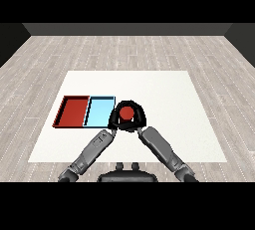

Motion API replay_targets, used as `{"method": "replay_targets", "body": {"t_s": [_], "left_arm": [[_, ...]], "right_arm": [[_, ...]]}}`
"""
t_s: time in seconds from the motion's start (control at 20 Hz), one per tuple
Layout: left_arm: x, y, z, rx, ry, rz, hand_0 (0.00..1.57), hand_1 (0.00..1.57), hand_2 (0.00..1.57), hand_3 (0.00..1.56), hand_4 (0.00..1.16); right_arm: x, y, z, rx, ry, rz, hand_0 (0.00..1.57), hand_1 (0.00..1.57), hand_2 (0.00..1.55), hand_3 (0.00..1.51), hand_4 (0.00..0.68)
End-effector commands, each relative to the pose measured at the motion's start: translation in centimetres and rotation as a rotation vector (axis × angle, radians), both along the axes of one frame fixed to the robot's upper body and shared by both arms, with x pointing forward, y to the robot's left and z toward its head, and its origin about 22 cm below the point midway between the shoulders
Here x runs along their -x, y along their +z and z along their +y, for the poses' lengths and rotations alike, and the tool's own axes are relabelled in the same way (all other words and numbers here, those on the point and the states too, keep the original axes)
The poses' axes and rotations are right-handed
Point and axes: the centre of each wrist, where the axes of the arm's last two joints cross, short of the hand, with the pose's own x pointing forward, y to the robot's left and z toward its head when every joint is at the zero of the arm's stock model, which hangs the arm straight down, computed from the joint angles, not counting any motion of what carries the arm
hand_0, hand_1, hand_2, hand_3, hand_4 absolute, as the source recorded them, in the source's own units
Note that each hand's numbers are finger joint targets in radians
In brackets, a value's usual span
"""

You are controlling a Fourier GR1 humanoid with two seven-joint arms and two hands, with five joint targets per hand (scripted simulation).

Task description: Pick the red can and put it in the red box

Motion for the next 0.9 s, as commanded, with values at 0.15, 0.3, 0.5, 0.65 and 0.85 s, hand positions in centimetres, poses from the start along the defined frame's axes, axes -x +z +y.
{"method": "replay_targets", "body": {"t_s": [0.15, 0.3, 0.5, 0.65, 0.85], "left_arm": [[0.2, -1.2, -1.8, 0.033, -0.034, 0.022, 1.57, 1.57, 1.53, 1.43, 0.93], [-0.3, -0.5, -0.3, 0.035, -0.016, 0.003, 1.57, 1.57, 1.56, 1.49, 1.12], [-0.3, 0.0, -1.5, 0.048, -0.024, 0.012, 1.57, 1.57, 1.57, 1.49, 1.14], [-0.1, -0.2, -2.5, 0.042, -0.006, 0.004, 1.57, 1.57, 1.57, 1.49, 1.14], [-0.1, 0.5, -1.6, 0.011, 0.004, -0.009, 1.57, 1.57, 1.57, 1.49, 1.15]], "right_arm": [[-0.2, 1.2, 1.1, -0.021, 0.022, -0.029, 1.49, 1.49, 1.45, 1.4, 0.545], [0.9, 0.9, 0.8, -0.081, 0.088, 0.03, 1.25, 1.25, 1.26, 1.2, 0.0], [0.4, 1.0, 0.5, -0.045, 0.088, -0.028, 0.0, 0.0, 0.0, 0.0, 0.0], [0.5, 0.9, 1.1, -0.027, 0.1, -0.03, 0.0, 0.0, 0.0, 0.0, 0.0], [1.3, 0.3, 0.0, -0.013, 0.07, -0.065, 0.0, 0.0, 0.0, 0.0, 0.0]]}}
